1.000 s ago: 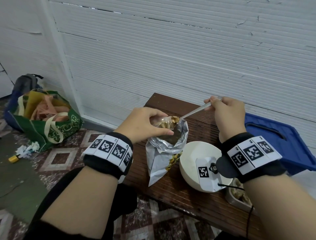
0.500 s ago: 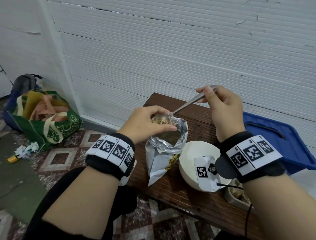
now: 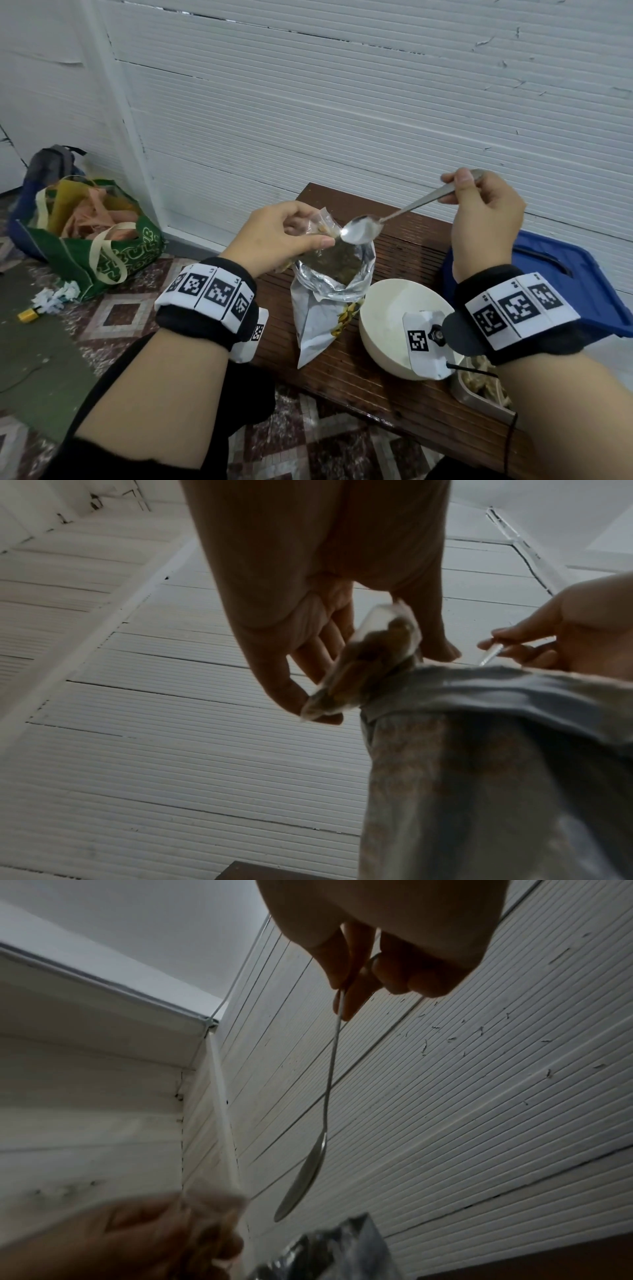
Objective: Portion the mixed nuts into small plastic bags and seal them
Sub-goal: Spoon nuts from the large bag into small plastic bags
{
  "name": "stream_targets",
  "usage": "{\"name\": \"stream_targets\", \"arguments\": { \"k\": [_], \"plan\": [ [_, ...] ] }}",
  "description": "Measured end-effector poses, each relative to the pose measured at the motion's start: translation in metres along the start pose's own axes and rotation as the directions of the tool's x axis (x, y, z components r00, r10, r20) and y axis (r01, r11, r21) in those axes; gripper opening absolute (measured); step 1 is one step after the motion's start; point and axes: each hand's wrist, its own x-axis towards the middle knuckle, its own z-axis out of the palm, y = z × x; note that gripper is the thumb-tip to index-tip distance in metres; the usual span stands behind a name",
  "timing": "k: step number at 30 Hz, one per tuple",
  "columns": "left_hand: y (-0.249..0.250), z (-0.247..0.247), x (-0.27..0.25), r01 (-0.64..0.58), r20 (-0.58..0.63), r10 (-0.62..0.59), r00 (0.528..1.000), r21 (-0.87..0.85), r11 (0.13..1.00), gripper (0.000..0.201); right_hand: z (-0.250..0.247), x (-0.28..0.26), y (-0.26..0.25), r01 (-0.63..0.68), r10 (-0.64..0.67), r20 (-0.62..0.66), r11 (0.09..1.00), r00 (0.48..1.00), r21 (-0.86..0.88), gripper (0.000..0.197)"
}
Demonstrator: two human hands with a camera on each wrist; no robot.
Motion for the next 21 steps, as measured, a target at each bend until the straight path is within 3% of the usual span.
{"name": "stream_targets", "arguments": {
  "k": [4, 8, 11, 13, 16, 21],
  "plan": [
    [0.001, 0.0, -0.001, 0.008, 0.006, -0.008, 1.0, -0.013, 1.0, 0.034, 0.008, -0.02, 0.011, 0.098, -0.036, 0.248, 0.965, 0.968, -0.243, 0.023],
    [0.002, 0.0, -0.001, 0.017, 0.009, -0.017, 1.0, -0.009, 1.0, 0.033, 0.018, -0.045, 0.02, 0.3, -0.075, 0.578, 0.904, 0.812, -0.305, 0.017],
    [0.001, -0.001, -0.001, 0.025, 0.014, -0.025, 1.0, 0.012, 1.0, 0.042, 0.023, -0.057, 0.026, 0.35, -0.037, 0.7, 0.884, 0.713, -0.31, 0.019],
    [-0.001, -0.001, 0.0, 0.034, 0.008, -0.035, 0.999, 0.02, 0.999, 0.046, 0.024, -0.059, 0.026, 0.298, -0.012, 0.69, 0.907, 0.723, -0.297, 0.02],
    [-0.002, -0.001, 0.001, 0.038, 0.016, -0.038, 0.999, 0.026, 0.999, 0.06, 0.025, -0.057, 0.024, 0.118, 0.082, 0.618, 0.954, 0.782, -0.276, 0.02],
    [0.0, -0.001, 0.0, 0.049, 0.029, -0.05, 0.998, 0.03, 0.998, 0.062, 0.023, -0.048, 0.03, -0.128, 0.209, 0.394, 0.967, 0.895, -0.221, 0.033]
  ]
}}
